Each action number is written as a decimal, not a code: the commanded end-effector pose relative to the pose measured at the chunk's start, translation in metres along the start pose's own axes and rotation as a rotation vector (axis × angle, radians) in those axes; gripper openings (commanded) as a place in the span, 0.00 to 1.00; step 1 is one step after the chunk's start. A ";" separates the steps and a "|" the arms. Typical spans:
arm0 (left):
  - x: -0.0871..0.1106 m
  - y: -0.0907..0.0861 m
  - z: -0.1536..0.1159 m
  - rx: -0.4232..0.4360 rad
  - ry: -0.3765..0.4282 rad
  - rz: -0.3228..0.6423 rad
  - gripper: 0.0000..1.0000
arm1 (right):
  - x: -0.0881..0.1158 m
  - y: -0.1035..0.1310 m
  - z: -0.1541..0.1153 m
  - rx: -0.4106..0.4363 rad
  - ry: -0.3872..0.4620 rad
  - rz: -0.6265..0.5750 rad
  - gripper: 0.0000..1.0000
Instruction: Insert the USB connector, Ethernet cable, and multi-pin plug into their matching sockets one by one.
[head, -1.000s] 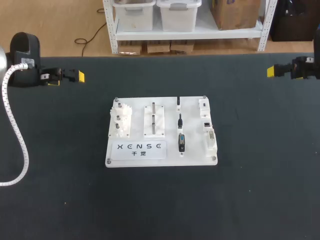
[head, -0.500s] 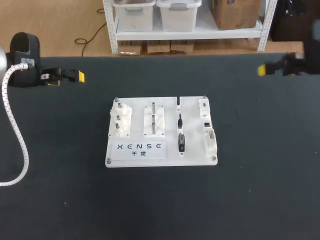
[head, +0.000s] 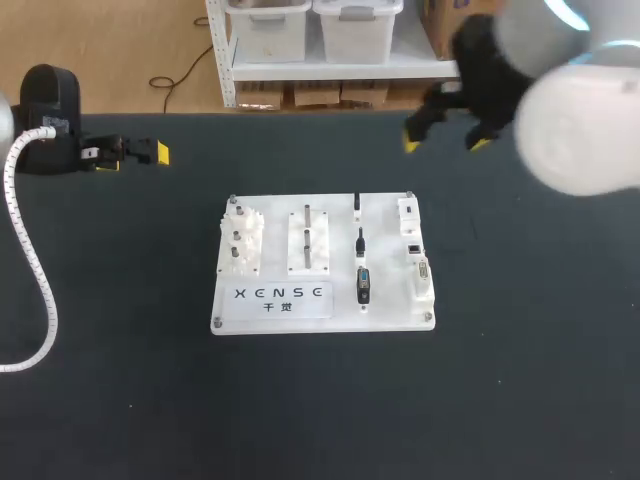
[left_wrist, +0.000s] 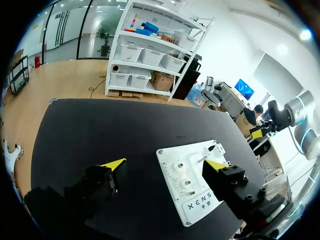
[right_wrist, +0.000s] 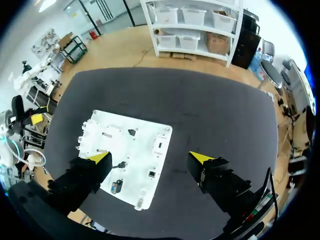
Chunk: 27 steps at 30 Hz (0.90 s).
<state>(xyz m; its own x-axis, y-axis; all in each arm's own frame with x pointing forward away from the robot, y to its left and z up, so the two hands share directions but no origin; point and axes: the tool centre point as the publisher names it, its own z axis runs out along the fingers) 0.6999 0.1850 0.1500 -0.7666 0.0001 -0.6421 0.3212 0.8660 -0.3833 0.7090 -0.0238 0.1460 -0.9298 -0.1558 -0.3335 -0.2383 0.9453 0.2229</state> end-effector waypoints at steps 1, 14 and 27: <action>0.000 0.000 0.000 0.000 0.000 0.000 1.00 | 0.001 0.029 0.026 0.260 0.084 0.017 1.00; 0.000 0.000 0.000 0.000 0.000 0.000 1.00 | -0.003 0.041 0.069 0.323 0.045 0.125 1.00; 0.000 0.000 0.000 0.000 0.000 0.000 1.00 | -0.003 0.041 0.069 0.323 0.045 0.125 1.00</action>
<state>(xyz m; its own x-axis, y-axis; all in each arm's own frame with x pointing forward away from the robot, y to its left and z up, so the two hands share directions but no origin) 0.6999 0.1850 0.1500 -0.7666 0.0002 -0.6421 0.3212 0.8660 -0.3833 0.7226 0.0362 0.0933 -0.9605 -0.0403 -0.2754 -0.0295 0.9986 -0.0431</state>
